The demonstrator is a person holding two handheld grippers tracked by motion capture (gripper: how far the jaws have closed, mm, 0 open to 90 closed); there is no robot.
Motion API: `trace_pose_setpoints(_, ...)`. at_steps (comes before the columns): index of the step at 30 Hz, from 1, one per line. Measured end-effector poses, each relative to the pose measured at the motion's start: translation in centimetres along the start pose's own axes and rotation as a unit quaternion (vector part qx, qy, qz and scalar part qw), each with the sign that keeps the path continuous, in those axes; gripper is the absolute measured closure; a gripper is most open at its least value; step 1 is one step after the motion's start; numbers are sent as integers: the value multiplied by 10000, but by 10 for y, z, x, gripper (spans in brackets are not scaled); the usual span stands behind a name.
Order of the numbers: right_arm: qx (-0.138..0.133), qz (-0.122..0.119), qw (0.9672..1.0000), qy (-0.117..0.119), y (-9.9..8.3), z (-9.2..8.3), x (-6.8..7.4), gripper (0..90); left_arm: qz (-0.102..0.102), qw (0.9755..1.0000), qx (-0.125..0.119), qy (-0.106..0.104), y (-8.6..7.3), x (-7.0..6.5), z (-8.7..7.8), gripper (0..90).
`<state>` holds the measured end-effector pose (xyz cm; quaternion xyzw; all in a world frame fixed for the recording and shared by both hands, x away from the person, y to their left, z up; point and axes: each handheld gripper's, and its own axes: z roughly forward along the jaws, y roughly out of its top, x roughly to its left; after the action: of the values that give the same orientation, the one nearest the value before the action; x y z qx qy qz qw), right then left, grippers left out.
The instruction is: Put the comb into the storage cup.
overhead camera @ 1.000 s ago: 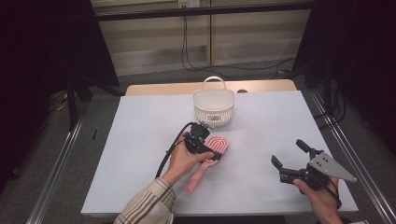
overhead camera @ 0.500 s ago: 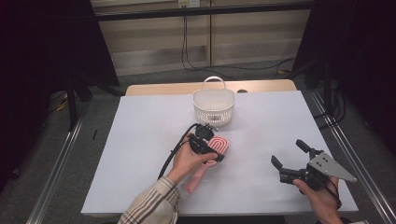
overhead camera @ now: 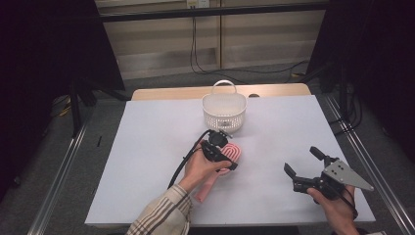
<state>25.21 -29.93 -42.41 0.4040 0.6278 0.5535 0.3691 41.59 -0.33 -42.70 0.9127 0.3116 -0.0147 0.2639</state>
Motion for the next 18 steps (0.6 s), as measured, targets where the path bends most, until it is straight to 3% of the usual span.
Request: trace_pose_setpoints(18,8,3,10000,10,0,0,0,0,-11,9999,163,47,1,0,8,65)
